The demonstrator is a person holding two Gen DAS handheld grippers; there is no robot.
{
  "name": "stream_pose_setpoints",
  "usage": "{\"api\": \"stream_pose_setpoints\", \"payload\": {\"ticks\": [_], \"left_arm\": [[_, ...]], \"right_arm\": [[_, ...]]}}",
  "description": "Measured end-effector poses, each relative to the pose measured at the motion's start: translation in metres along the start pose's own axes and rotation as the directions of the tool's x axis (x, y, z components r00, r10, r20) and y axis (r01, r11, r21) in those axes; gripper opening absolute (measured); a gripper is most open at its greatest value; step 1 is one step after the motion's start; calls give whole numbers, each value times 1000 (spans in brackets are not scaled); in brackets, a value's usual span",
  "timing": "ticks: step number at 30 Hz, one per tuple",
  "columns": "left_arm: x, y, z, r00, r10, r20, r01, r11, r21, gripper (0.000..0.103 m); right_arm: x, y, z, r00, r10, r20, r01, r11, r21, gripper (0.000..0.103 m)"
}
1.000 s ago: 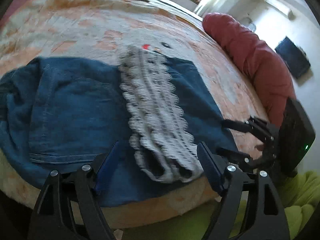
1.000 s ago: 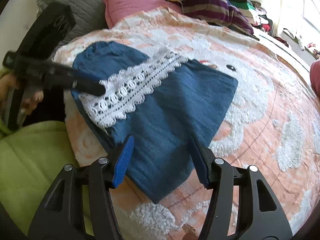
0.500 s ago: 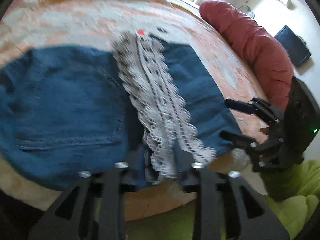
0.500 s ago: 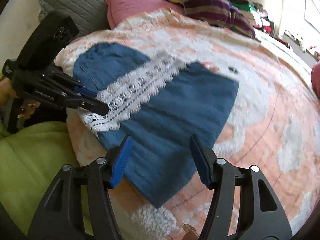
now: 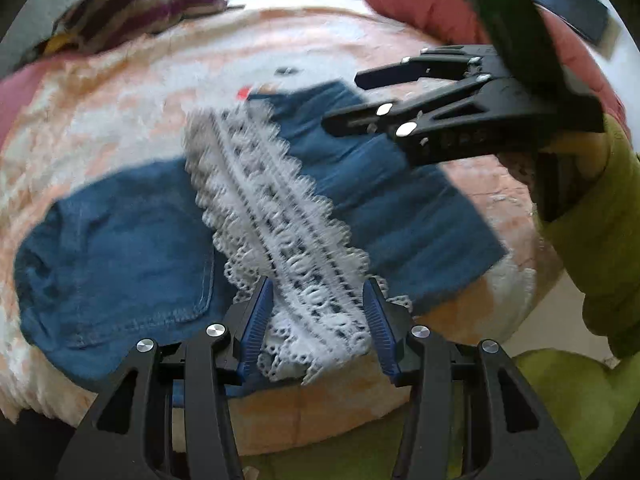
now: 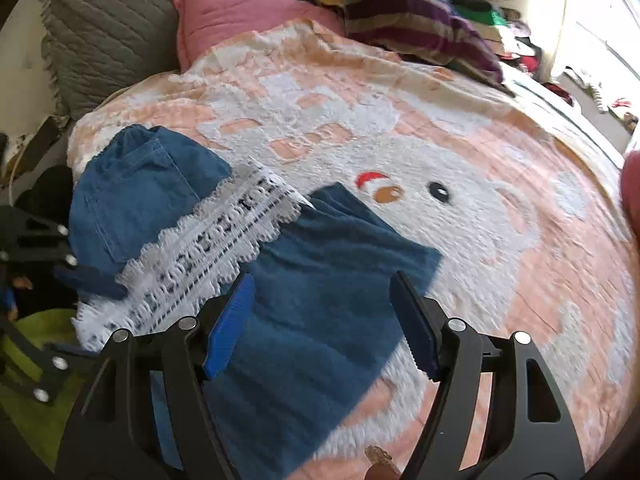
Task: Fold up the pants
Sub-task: 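Open the right tool and smooth the folded lace leg flat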
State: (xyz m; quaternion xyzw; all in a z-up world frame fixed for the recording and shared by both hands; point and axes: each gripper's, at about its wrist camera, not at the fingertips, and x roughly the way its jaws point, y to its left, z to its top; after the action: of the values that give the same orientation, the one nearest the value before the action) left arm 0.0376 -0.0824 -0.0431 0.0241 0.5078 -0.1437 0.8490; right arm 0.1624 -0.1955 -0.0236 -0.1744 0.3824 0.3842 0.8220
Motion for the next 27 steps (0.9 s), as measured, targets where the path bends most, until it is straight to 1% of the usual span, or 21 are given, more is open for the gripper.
{"api": "stream_pose_setpoints", "payload": {"ticks": [2, 4, 5, 6, 8, 11, 14, 15, 19, 24, 25, 26, 27], "left_arm": [[2, 8, 0, 1000, -22, -2, 22, 999, -40, 46], [3, 14, -1, 1000, -19, -5, 18, 998, -59, 50], [3, 16, -1, 1000, -15, -7, 15, 998, -67, 54], [4, 19, -1, 1000, -16, -11, 15, 997, -75, 55], [8, 19, 0, 999, -33, -9, 32, 995, -93, 55], [4, 18, 1, 999, -33, 0, 33, 995, -97, 55], [-5, 20, -1, 1000, -12, 28, 15, 994, -108, 56], [-9, 22, -1, 999, -5, 38, 9, 994, -113, 56], [-22, 23, -3, 997, 24, 68, -16, 993, -118, 65], [-36, 23, -5, 994, 56, 94, -45, 992, -116, 66], [-37, 23, -3, 993, 64, 97, -52, 992, -117, 76], [-38, 22, -3, 992, 73, 101, -61, 991, -116, 81], [-41, 21, -3, 991, 85, 107, -72, 991, -114, 84]], "right_arm": [[16, -4, 2, 999, -4, -39, 4, 1000, 5, 64], [34, -8, -1, 992, -66, -107, 67, 998, 8, 64], [41, -12, -4, 991, -64, -121, 67, 998, 17, 65], [44, -16, -5, 992, -49, -120, 53, 998, 34, 67], [45, -20, -7, 993, -29, -117, 36, 997, 62, 68], [40, -18, -7, 994, -41, -105, 47, 997, 59, 69], [24, -16, -7, 998, -40, -56, 44, 996, 74, 72], [19, -17, -8, 998, -39, -44, 42, 996, 81, 75], [-1, -18, -10, 1000, -23, 3, 23, 992, 124, 80], [-19, -15, -13, 999, -31, 35, 26, 990, 139, 85], [-22, -14, -13, 999, -32, 43, 26, 990, 141, 86], [-25, -14, -13, 998, -31, 49, 24, 990, 142, 87], [-30, -13, -13, 998, -31, 62, 22, 990, 142, 87]]}}
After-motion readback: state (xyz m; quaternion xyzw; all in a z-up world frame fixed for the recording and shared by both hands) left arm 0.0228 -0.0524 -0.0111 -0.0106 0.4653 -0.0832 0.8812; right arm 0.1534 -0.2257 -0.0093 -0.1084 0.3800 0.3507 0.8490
